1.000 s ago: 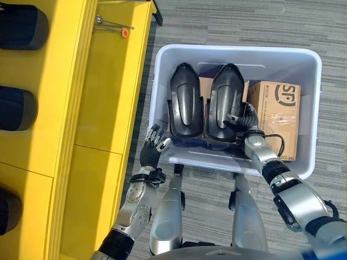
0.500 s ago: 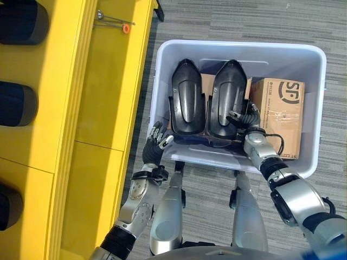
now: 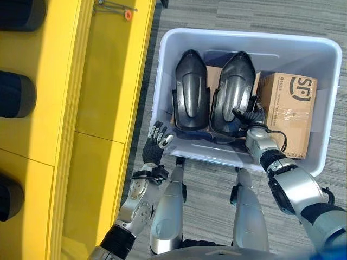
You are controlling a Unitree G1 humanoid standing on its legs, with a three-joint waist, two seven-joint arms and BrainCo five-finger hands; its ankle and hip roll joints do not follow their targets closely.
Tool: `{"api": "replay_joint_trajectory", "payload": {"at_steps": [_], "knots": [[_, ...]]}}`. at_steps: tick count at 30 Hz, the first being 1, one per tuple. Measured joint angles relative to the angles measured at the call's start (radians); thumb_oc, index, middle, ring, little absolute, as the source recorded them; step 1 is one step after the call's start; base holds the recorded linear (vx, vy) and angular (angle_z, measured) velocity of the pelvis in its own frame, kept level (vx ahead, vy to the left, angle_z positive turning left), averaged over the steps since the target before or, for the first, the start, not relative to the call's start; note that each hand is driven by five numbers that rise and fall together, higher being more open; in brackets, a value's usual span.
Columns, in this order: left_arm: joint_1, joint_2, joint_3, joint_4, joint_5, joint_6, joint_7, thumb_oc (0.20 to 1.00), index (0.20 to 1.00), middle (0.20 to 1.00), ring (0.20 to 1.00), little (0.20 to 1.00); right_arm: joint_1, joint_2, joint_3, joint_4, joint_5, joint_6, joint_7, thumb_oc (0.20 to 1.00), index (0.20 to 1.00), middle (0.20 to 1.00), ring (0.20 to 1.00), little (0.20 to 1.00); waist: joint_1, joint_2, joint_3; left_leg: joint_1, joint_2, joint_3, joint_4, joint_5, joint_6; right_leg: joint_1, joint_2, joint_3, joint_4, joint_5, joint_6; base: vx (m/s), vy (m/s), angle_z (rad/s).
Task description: Move parts from the plastic box to the shelf.
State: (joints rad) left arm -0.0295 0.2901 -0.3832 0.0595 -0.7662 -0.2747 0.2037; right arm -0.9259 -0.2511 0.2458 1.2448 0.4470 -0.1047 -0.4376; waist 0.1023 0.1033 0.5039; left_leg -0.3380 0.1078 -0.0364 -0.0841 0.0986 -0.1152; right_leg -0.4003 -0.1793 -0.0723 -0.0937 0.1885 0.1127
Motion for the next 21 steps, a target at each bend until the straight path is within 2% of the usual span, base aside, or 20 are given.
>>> {"api": "replay_joint_trajectory", "payload": {"at_steps": [13,21], "knots": [[-0.01,0.01,-0.008,-0.023,0.0,-0.018,0.0,1.0,1.0,1.0,1.0,1.0,-0.119,-0.031,-0.013,0.031,-0.01,-0.014,-0.006,1.0,1.0,1.0,1.0,1.0,0.0,0.002,0.007,-0.151,-0.003,-0.007,0.06,0.007,-0.003,-0.122,0.0,0.003,0.0,0.026,-0.009,0.0,0.0,0.0],[-0.015,0.013,-0.008,-0.047,0.0,-0.019,-0.002,1.0,1.0,1.0,1.0,1.0,-0.155,-0.044,-0.077,0.044,0.005,-0.022,-0.004,1.0,1.0,1.0,1.0,1.0,0.0,0.003,0.006,-0.207,-0.007,-0.031,0.072,0.021,0.0,-0.16,-0.001,0.002,0.0,0.034,-0.013,0.01,-0.005,0.07]]}}
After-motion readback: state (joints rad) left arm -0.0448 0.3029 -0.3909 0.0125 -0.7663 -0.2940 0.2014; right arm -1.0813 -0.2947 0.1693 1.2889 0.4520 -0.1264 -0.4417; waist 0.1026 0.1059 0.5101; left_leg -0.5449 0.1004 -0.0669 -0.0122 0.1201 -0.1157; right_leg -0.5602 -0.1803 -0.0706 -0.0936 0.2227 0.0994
